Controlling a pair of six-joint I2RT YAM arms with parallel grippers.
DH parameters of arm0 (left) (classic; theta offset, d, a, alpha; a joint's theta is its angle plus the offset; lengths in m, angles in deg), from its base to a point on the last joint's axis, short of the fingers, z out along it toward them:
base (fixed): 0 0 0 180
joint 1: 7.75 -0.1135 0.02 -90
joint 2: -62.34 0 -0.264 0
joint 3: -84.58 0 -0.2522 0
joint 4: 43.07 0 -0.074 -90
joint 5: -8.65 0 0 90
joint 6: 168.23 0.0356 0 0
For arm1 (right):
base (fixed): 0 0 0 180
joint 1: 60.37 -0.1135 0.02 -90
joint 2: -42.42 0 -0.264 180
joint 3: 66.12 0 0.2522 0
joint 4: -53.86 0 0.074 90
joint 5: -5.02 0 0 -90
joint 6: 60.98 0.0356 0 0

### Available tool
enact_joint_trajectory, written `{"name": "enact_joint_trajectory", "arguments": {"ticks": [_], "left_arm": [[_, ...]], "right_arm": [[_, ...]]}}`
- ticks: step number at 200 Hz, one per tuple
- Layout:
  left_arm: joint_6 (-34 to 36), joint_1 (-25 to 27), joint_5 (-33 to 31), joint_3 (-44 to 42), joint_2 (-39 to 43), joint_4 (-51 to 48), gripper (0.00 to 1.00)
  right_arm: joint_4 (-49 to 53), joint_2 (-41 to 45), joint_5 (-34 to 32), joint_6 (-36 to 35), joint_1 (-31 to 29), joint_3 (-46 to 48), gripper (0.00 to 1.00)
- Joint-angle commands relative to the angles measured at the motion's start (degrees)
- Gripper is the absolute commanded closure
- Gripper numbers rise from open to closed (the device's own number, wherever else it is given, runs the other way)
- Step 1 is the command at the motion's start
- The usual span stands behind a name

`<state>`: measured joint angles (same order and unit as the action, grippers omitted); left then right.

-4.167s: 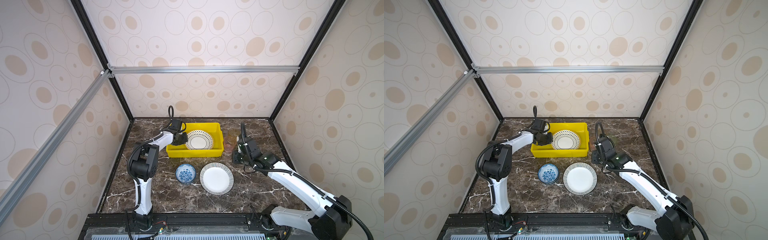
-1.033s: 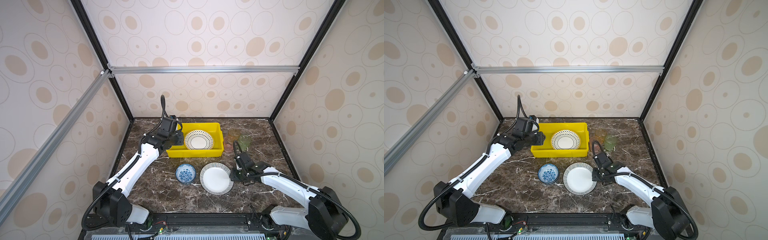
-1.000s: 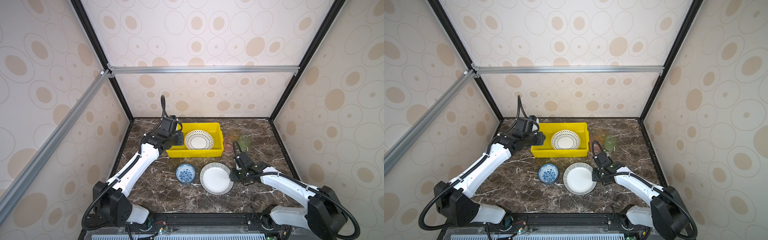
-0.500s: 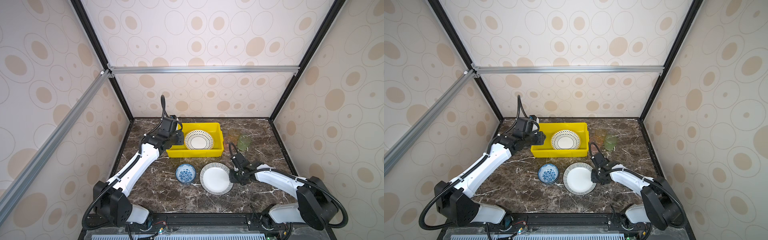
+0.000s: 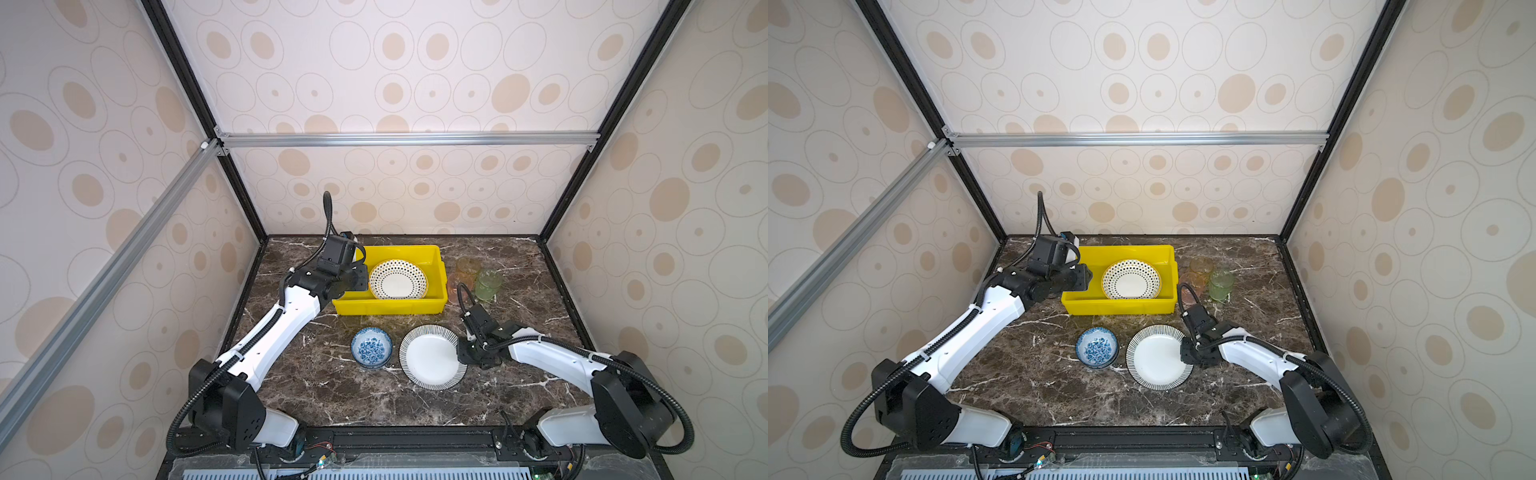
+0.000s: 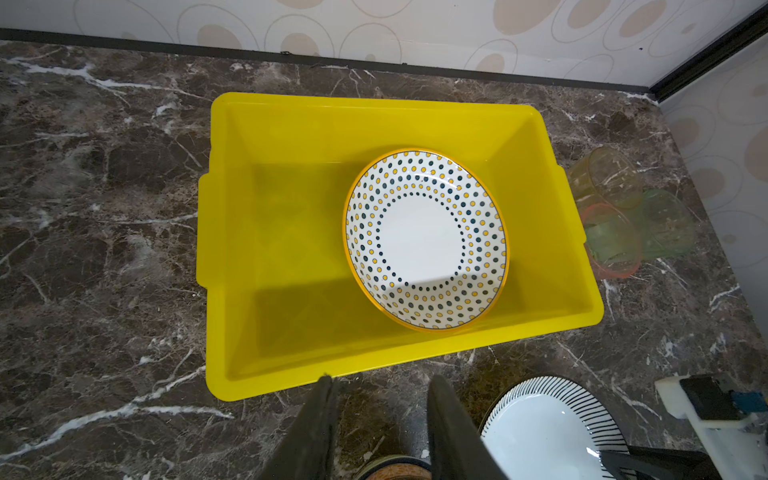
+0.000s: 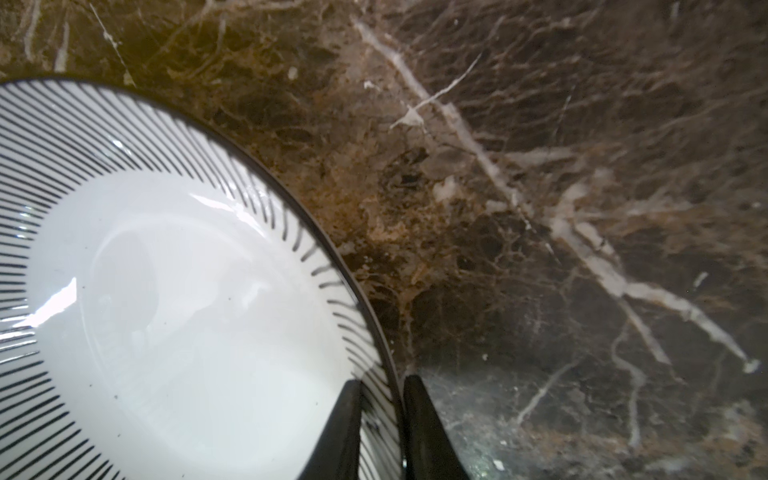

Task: Place the mixed dishes into the plastic bin
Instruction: 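Lower the right gripper onto the striped plate rim nearest it and close, then tilt the striped plate up on edge with the right gripper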

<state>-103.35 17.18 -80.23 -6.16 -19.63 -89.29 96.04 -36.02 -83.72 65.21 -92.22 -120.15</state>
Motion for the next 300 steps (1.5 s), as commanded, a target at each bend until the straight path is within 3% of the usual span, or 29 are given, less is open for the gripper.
{"name": "enact_joint_trajectory", "arguments": {"ticks": [1, 108, 300], "left_arm": [[-0.25, 0.39, -0.6, 0.3, -0.64, 0.12, 0.63], [-0.9, 0.38, -0.5, 1.04, -0.05, -0.58, 0.63], [-1.68, 0.38, -0.54, 0.27, 2.65, -0.67, 0.63]], "right_arm": [[0.32, -0.43, -0.74, 0.47, 0.17, 0.53, 0.81], [1.94, 1.21, -0.73, 0.22, 0.66, 1.21, 1.0], [8.31, 11.01, 0.42, -1.61, 0.63, -2.35, 1.0]]}}
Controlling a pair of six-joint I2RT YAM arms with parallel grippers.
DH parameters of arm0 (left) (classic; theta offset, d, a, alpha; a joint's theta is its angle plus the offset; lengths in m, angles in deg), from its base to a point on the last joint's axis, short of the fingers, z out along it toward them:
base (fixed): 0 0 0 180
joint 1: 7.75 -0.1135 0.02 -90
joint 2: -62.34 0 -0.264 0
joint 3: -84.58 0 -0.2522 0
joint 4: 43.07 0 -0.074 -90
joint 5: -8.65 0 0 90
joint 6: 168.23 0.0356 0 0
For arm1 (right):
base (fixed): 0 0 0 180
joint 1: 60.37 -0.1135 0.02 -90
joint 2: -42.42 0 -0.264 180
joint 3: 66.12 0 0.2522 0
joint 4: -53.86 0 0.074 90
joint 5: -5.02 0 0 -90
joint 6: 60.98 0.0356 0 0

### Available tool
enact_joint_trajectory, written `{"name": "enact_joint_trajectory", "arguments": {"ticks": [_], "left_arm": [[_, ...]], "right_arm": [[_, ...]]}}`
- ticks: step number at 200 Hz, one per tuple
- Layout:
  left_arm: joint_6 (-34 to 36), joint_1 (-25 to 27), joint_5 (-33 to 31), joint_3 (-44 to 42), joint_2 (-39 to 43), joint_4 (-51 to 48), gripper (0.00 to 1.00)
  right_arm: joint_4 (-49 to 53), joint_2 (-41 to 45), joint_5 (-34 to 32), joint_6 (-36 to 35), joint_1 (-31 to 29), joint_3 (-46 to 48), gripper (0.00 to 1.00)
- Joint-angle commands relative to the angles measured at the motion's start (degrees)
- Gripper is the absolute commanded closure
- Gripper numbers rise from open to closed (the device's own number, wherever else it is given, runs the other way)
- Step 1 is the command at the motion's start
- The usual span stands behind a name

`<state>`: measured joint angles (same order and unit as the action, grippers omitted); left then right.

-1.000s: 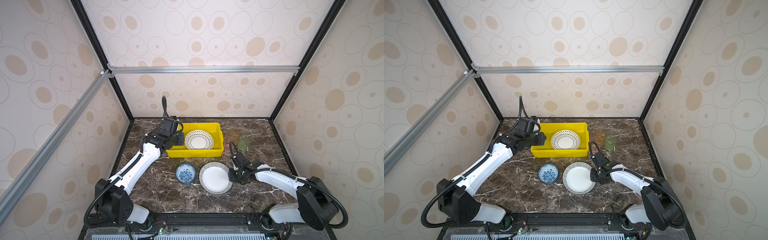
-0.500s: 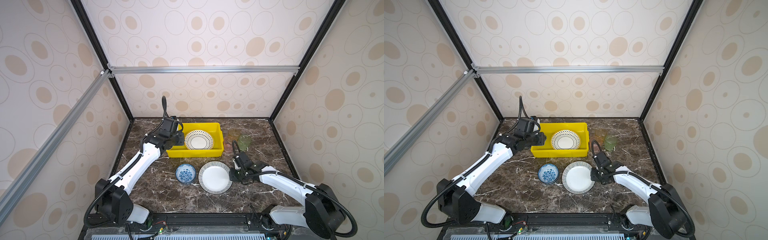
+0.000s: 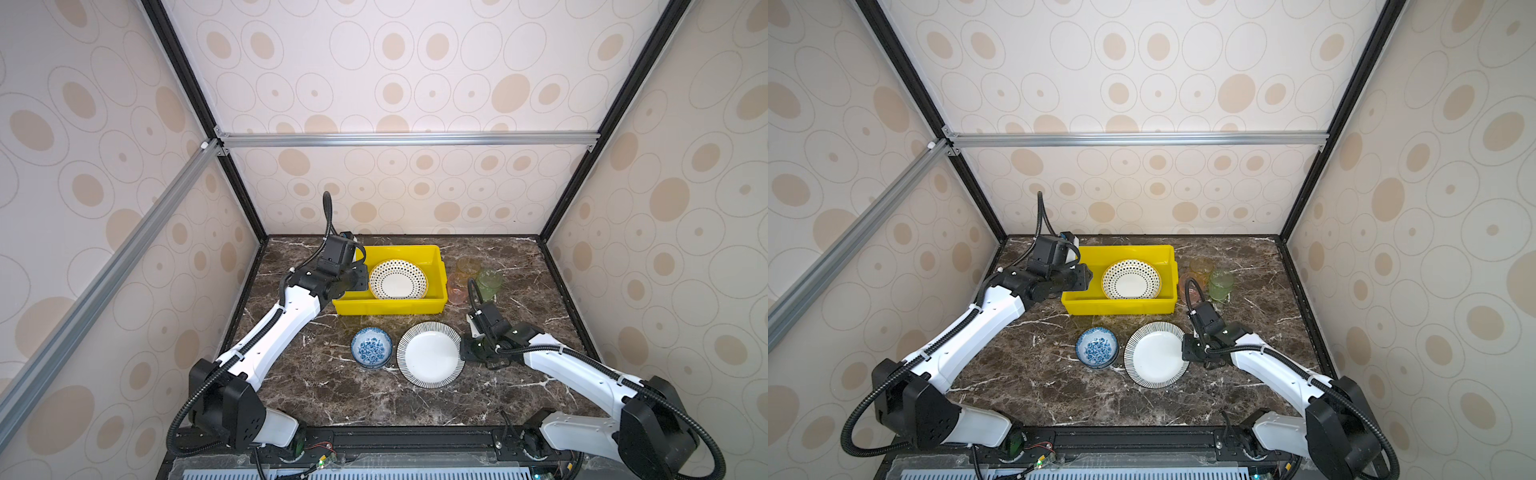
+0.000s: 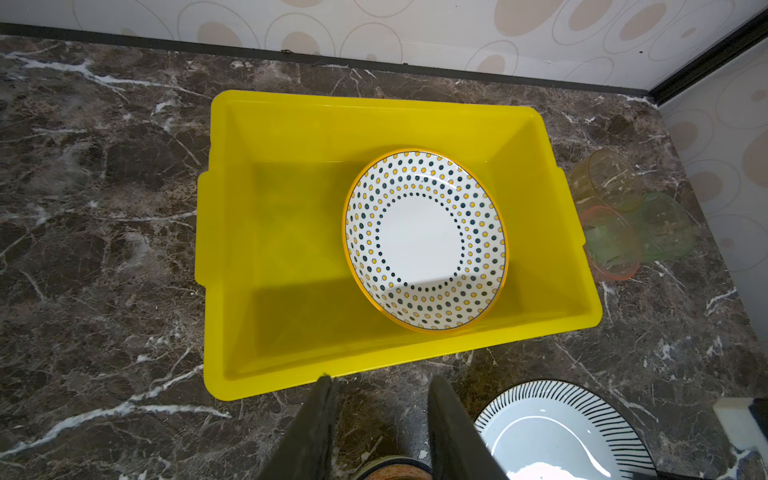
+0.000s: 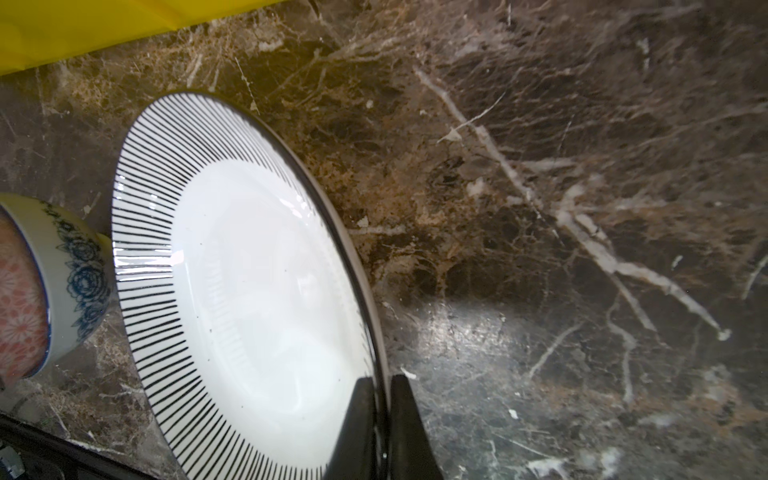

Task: Place the mixed dishes into the plastic bin
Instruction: 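Tilt the striped plate up on edge with the right gripper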

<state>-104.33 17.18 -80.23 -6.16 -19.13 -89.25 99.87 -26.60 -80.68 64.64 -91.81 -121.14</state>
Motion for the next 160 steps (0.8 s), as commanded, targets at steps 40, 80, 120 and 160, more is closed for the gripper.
{"name": "enact_joint_trajectory", "arguments": {"ticks": [40, 80, 120, 160], "left_arm": [[-0.61, 0.38, -0.77, 0.0, 2.63, -0.56, 0.63], [-0.44, 0.43, -1.08, -0.62, 3.16, -0.36, 0.63], [-0.43, 0.39, -1.21, -1.15, 3.69, -0.01, 0.63], [-0.35, 0.39, -1.21, -1.5, 4.13, 0.27, 0.62]], "right_arm": [[5.27, 2.81, -2.62, -1.01, 0.24, -2.03, 1.0], [6.15, 3.96, -2.73, -1.14, 0.24, -2.93, 1.0], [7.64, 5.39, -3.05, -1.47, 0.24, -4.48, 1.0], [8.74, 7.17, -3.41, -1.48, 0.22, -5.46, 1.0]]}}
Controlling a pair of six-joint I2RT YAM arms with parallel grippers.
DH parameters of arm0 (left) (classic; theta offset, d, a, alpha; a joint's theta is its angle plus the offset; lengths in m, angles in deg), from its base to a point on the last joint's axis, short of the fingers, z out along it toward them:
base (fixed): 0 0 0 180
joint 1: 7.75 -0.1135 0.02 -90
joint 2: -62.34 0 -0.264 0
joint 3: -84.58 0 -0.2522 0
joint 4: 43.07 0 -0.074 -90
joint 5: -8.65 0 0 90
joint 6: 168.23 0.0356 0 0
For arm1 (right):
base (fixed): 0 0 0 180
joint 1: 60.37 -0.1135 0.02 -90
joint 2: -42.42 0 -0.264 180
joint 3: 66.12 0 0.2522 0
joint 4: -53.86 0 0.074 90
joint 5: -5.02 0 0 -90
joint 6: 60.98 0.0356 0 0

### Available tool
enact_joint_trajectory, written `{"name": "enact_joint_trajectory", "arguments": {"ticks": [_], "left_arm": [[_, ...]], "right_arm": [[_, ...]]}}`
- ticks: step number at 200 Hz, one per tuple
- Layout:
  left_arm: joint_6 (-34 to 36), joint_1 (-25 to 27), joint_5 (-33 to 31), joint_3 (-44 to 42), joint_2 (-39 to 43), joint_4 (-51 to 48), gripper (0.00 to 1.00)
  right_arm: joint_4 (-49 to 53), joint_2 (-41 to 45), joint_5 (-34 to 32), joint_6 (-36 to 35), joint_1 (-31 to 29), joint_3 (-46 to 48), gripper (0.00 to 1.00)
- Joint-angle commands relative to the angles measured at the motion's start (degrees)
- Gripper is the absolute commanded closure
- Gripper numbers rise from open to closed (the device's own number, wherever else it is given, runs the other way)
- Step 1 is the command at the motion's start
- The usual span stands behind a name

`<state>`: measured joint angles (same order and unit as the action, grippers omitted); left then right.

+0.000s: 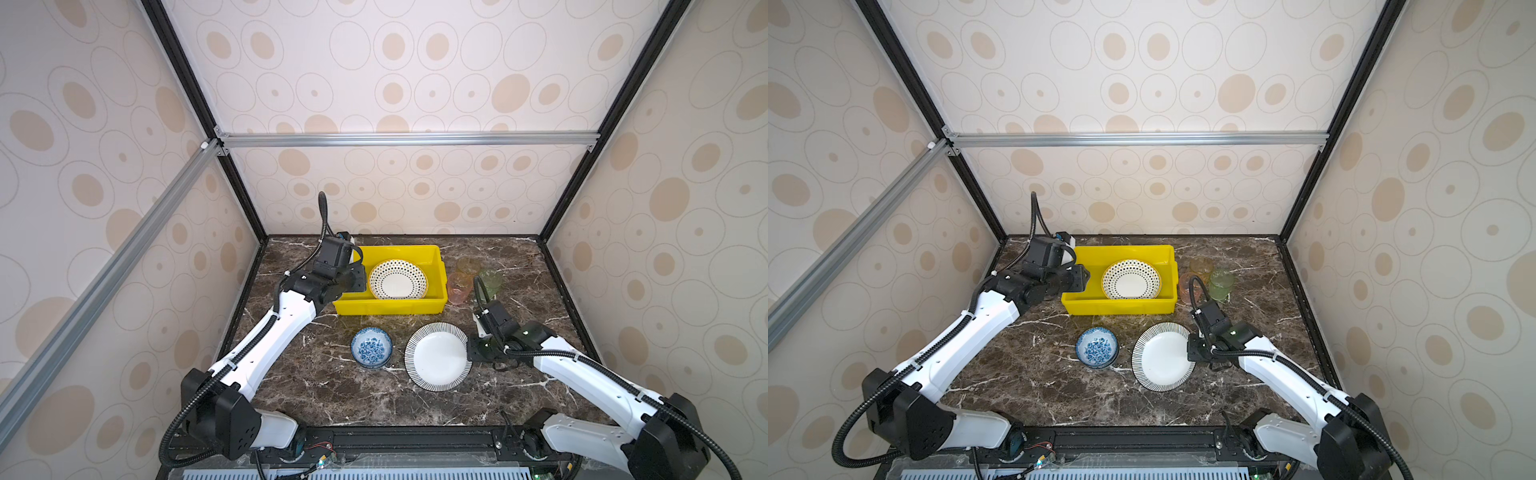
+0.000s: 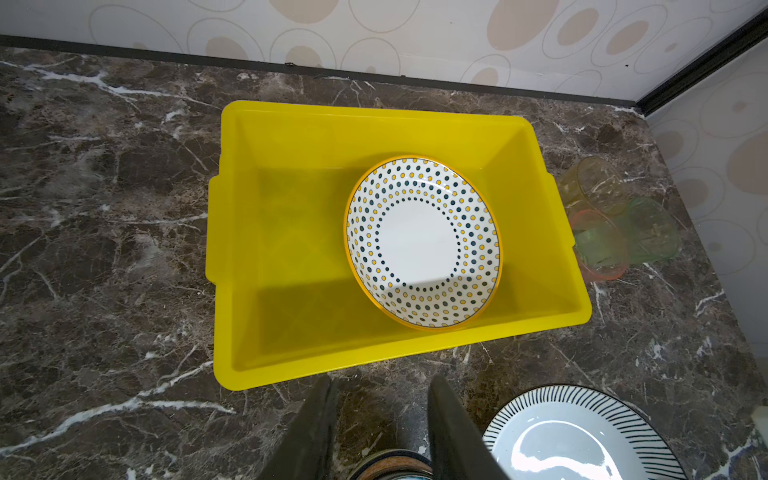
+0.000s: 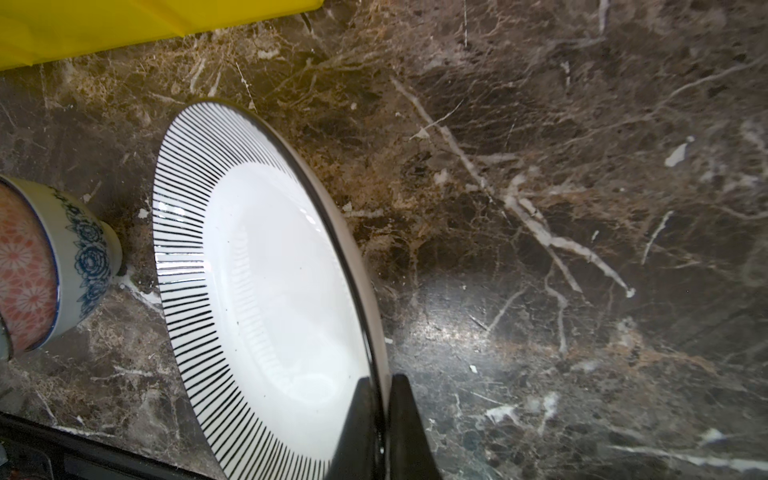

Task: Place the mixed dishes into the plastic bin
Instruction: 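Tilt the striped plate up on edge with the right gripper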

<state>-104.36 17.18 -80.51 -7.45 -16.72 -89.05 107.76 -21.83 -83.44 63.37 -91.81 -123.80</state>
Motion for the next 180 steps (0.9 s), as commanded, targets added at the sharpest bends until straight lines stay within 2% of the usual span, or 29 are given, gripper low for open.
{"name": "enact_joint_trajectory", "arguments": {"ticks": [1, 180], "left_arm": [[-0.37, 0.39, -0.93, -0.21, 1.72, 0.06, 0.62], [0.03, 0.39, -1.5, -0.56, 2.59, 0.32, 0.62]], "right_arm": [[0.88, 2.44, -0.7, -0.23, 0.23, -2.81, 1.0], [4.61, 7.53, -4.96, -1.95, 0.33, -10.42, 1.0]]}}
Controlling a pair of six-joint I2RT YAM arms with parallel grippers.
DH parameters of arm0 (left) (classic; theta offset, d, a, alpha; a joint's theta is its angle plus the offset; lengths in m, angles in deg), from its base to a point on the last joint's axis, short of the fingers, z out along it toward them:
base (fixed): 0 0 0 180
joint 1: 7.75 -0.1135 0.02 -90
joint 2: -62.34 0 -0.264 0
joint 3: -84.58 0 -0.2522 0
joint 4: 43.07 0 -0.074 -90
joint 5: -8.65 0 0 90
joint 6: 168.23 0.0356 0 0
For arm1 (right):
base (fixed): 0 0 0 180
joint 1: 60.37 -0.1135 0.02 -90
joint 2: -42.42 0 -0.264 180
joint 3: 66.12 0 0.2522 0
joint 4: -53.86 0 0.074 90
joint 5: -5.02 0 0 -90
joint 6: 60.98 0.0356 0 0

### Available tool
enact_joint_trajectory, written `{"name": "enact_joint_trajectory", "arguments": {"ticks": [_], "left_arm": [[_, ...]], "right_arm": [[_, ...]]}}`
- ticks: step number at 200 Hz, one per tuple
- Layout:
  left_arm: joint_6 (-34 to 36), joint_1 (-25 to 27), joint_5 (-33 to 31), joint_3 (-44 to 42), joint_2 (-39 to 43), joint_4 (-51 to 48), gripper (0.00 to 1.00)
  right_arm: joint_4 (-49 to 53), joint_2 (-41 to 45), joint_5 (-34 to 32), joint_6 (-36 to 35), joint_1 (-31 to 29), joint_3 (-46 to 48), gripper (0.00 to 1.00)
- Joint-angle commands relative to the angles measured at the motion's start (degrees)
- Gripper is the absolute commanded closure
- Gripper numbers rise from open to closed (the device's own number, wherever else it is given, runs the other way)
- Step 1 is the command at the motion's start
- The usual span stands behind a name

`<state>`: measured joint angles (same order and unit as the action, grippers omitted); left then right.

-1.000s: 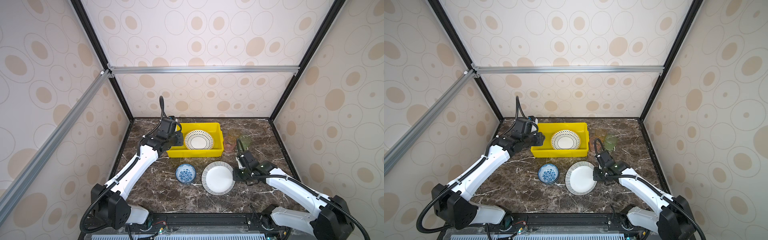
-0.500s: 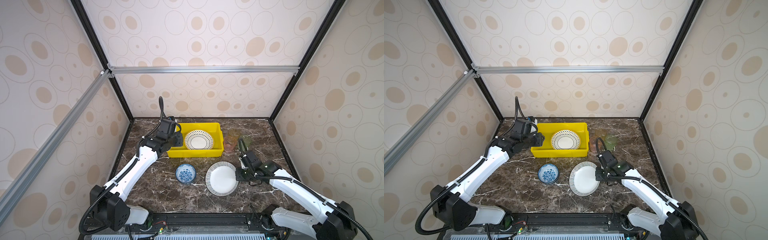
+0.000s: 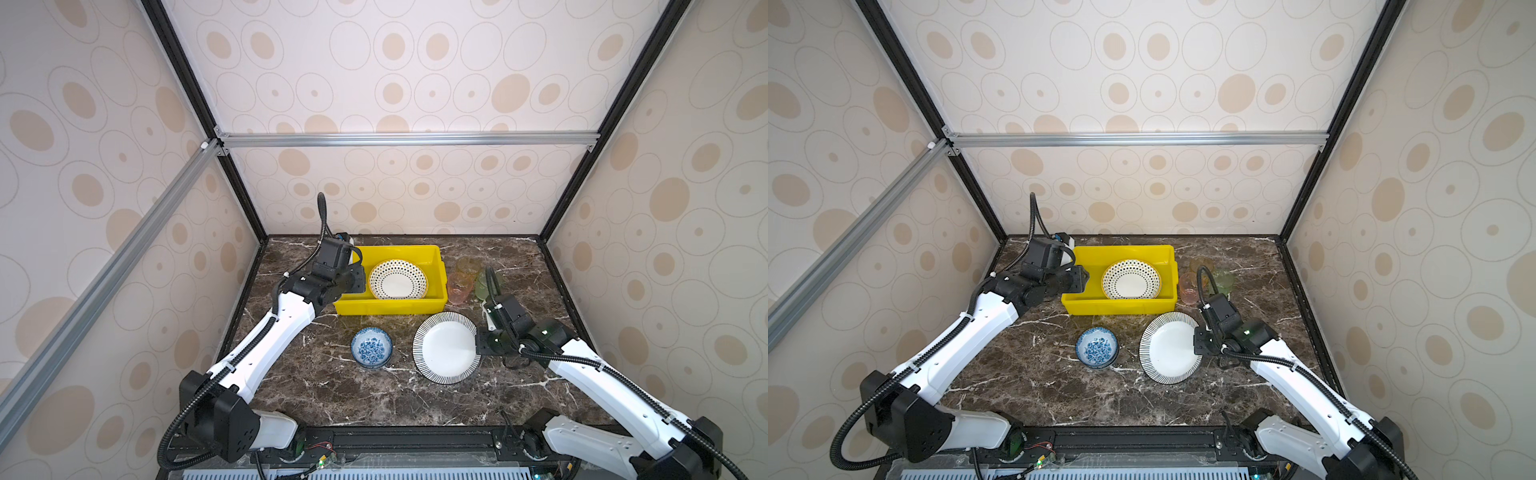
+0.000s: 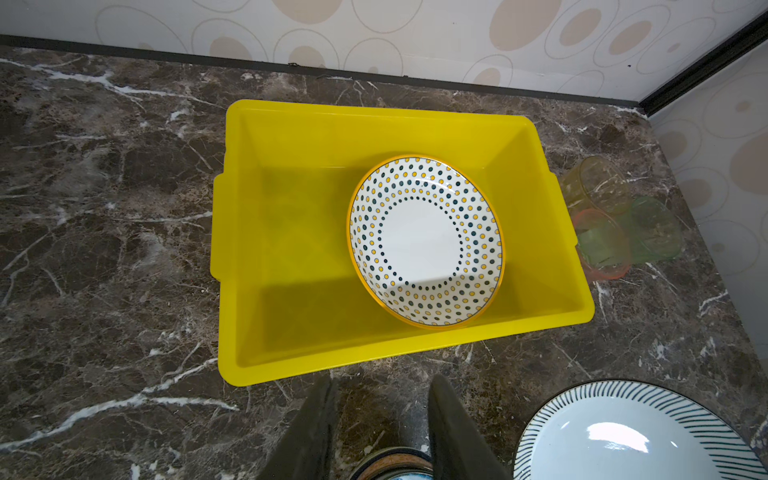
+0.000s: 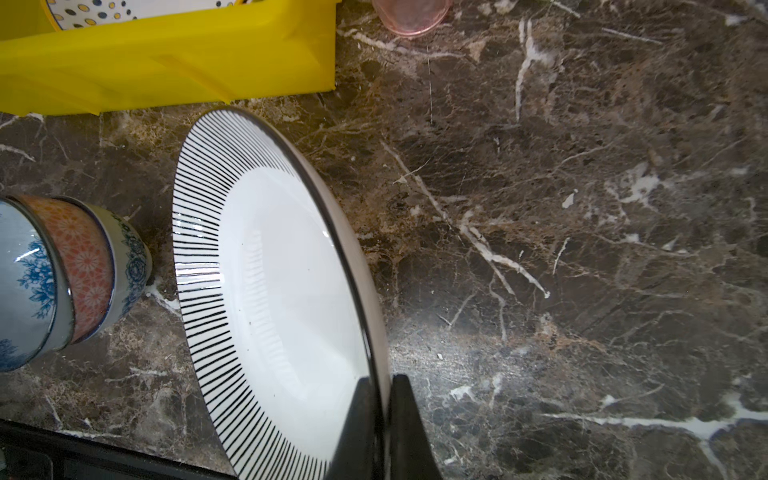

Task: Place the mixed dishes into the plastic bin
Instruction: 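Tilt the striped plate up on edge with the right gripper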

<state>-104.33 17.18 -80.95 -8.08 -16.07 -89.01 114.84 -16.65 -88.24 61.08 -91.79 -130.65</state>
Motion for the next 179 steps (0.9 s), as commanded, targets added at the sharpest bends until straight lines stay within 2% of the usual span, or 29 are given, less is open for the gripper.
{"name": "enact_joint_trajectory", "arguments": {"ticks": [1, 61, 179], "left_arm": [[0.0, 0.39, -1.09, 0.07, 1.94, 0.28, 0.62], [0.09, 0.3, -1.54, -0.89, 2.8, 0.61, 0.62], [0.62, 0.2, -2.34, -2.04, 2.92, 0.8, 0.62]], "right_arm": [[-2.44, 2.37, -0.15, 0.32, 0.3, -3.61, 1.0], [-2.21, 3.69, -0.93, -0.92, 0.74, -7.3, 1.0], [-9.95, 2.76, 1.19, 0.77, 3.15, -9.33, 1.0]]}}
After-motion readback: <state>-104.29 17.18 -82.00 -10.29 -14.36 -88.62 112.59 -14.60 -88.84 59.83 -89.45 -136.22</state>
